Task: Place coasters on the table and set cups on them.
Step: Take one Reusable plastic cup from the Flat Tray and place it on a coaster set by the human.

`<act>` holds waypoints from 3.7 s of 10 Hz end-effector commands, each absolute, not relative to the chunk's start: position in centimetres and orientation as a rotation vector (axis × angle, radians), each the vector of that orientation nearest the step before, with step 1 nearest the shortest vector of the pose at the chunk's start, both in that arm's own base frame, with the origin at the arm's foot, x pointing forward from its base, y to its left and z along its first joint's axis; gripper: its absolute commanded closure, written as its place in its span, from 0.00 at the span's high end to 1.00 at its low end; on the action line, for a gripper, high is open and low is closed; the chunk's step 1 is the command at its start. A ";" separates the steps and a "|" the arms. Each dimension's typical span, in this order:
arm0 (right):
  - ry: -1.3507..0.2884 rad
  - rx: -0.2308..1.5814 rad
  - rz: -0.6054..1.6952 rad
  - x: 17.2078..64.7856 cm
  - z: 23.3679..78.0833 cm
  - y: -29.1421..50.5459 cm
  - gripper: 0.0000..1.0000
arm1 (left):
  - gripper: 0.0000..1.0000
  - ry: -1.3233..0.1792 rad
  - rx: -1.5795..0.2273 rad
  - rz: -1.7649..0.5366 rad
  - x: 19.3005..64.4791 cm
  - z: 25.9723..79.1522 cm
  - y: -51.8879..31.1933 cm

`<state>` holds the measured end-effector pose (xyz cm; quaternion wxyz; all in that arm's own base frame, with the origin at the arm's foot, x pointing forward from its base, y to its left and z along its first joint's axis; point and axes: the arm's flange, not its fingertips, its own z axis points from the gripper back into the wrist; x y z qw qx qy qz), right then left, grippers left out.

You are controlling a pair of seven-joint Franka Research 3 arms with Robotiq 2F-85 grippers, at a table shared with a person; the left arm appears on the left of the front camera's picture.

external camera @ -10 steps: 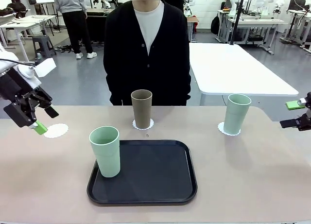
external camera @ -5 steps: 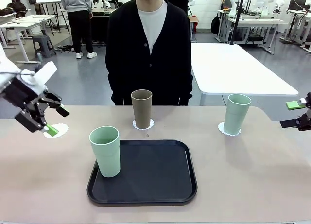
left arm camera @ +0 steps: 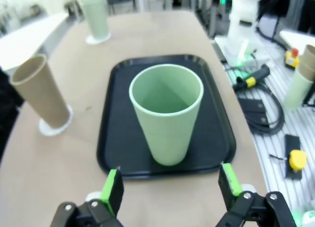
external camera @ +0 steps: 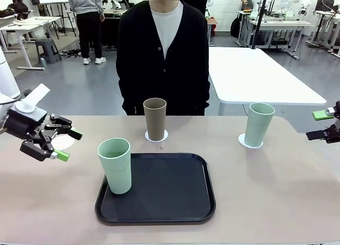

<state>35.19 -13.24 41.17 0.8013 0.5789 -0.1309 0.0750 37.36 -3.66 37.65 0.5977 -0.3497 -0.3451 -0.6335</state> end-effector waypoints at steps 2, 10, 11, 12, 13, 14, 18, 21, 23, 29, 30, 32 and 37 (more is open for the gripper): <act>-0.298 1.261 0.167 35.3 41.1 -13.2 1.00 | 1.00 -0.923 -0.939 -1.442 38.2 33.1 -2.6; -0.298 1.261 0.167 35.3 41.1 -13.2 1.00 | 1.00 -0.992 -0.968 -1.390 39.1 28.7 -3.9; -0.298 1.261 0.167 35.3 41.1 -13.2 1.00 | 1.00 -0.992 -0.968 -1.390 39.1 28.7 -3.9; -0.298 1.261 0.167 35.3 41.1 -13.2 1.00 | 1.00 -0.992 -0.968 -1.390 39.1 28.7 -3.9; -0.298 1.261 0.167 35.3 41.1 -13.2 1.00 | 1.00 -0.984 -0.972 -1.396 39.4 28.6 -4.1; -0.298 1.261 0.167 35.3 41.1 -13.2 1.00 | 1.00 -1.028 -1.004 -1.379 39.5 28.9 -4.2; -0.298 1.261 0.167 35.3 41.1 -13.2 1.00 | 1.00 -1.160 -1.067 -1.356 39.8 27.5 -6.4; -0.298 1.261 0.167 35.3 41.1 -13.2 1.00 | 1.00 -1.122 -1.079 -1.369 39.9 26.2 -8.1; -0.298 1.261 0.167 35.3 41.1 -13.2 1.00 | 1.00 -1.105 -1.091 -1.383 39.7 25.8 -8.8; -0.298 1.261 0.167 35.3 41.1 -13.2 1.00 | 1.00 -1.037 -1.149 -1.409 39.3 24.0 -9.9; -0.298 1.261 0.167 35.3 41.1 -13.2 1.00 | 1.00 -1.030 -1.160 -1.414 39.2 23.7 -10.2; -0.298 1.261 0.167 35.3 41.1 -13.2 1.00 | 1.00 -1.016 -1.172 -1.428 39.0 22.9 -11.0; -0.298 1.261 0.167 35.3 41.1 -13.2 1.00 | 1.00 -1.058 -1.182 -1.454 39.1 21.6 -12.6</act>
